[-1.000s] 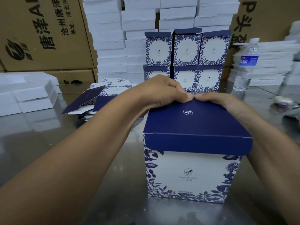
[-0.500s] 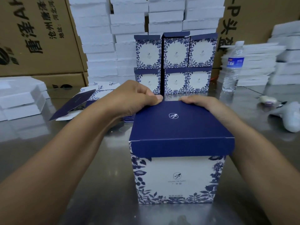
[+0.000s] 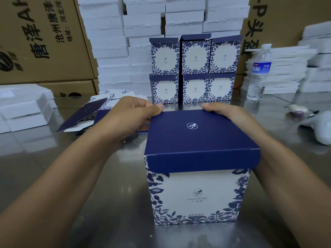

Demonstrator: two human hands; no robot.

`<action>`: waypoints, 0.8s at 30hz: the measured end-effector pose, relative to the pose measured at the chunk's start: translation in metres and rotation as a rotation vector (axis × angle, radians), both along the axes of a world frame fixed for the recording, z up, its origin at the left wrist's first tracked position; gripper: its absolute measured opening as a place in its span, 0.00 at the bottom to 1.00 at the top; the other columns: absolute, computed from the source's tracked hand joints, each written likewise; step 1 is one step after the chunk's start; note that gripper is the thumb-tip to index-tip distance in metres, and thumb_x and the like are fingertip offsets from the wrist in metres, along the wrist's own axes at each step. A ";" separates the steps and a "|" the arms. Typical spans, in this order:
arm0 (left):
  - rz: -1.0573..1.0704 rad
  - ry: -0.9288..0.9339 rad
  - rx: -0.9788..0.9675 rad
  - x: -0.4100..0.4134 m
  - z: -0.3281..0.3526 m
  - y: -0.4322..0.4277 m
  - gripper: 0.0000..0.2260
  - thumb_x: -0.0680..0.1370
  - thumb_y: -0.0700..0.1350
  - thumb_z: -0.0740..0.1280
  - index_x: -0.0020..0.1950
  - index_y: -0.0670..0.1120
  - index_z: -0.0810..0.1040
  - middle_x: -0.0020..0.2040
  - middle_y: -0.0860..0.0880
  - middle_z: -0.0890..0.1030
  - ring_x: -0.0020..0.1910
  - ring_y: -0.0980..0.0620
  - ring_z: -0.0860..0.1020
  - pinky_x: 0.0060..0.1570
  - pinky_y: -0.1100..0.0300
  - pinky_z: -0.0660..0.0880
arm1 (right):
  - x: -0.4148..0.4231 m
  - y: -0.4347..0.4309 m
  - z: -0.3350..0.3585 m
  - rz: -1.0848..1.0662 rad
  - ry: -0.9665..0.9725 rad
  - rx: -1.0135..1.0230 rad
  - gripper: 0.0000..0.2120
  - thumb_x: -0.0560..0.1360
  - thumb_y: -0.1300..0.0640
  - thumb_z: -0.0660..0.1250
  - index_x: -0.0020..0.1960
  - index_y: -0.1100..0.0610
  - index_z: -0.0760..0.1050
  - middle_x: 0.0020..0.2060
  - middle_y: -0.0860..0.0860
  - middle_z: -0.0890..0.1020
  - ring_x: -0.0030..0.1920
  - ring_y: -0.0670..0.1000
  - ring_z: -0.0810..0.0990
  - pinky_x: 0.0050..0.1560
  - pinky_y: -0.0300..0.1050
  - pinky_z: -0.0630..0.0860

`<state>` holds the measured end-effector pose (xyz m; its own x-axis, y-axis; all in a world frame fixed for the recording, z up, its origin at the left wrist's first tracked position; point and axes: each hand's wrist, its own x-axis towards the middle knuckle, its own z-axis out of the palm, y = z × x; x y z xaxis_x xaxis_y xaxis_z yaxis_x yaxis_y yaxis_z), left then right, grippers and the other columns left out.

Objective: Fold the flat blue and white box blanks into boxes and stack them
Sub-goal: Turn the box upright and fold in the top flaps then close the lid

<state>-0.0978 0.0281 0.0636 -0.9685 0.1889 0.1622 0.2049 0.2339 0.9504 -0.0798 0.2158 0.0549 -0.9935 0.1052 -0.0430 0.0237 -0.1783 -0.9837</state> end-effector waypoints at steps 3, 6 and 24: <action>0.001 0.043 -0.025 0.001 0.001 0.002 0.17 0.79 0.42 0.64 0.30 0.43 0.71 0.19 0.53 0.74 0.17 0.61 0.71 0.21 0.74 0.66 | 0.003 -0.002 0.002 -0.034 -0.003 0.021 0.05 0.72 0.56 0.69 0.39 0.57 0.79 0.22 0.49 0.79 0.19 0.45 0.75 0.19 0.31 0.68; 0.016 0.044 0.030 0.000 -0.003 0.001 0.17 0.79 0.43 0.64 0.30 0.43 0.71 0.19 0.53 0.74 0.17 0.60 0.71 0.20 0.74 0.65 | 0.005 -0.003 0.004 -0.138 -0.007 0.141 0.12 0.74 0.54 0.68 0.34 0.57 0.74 0.15 0.45 0.73 0.14 0.41 0.70 0.15 0.28 0.60; 0.272 0.038 0.374 0.001 -0.057 -0.013 0.06 0.76 0.45 0.66 0.41 0.45 0.77 0.33 0.51 0.80 0.34 0.53 0.77 0.31 0.66 0.76 | 0.007 -0.008 -0.001 -0.222 0.126 0.159 0.15 0.75 0.56 0.68 0.50 0.70 0.74 0.13 0.44 0.71 0.14 0.39 0.69 0.16 0.28 0.62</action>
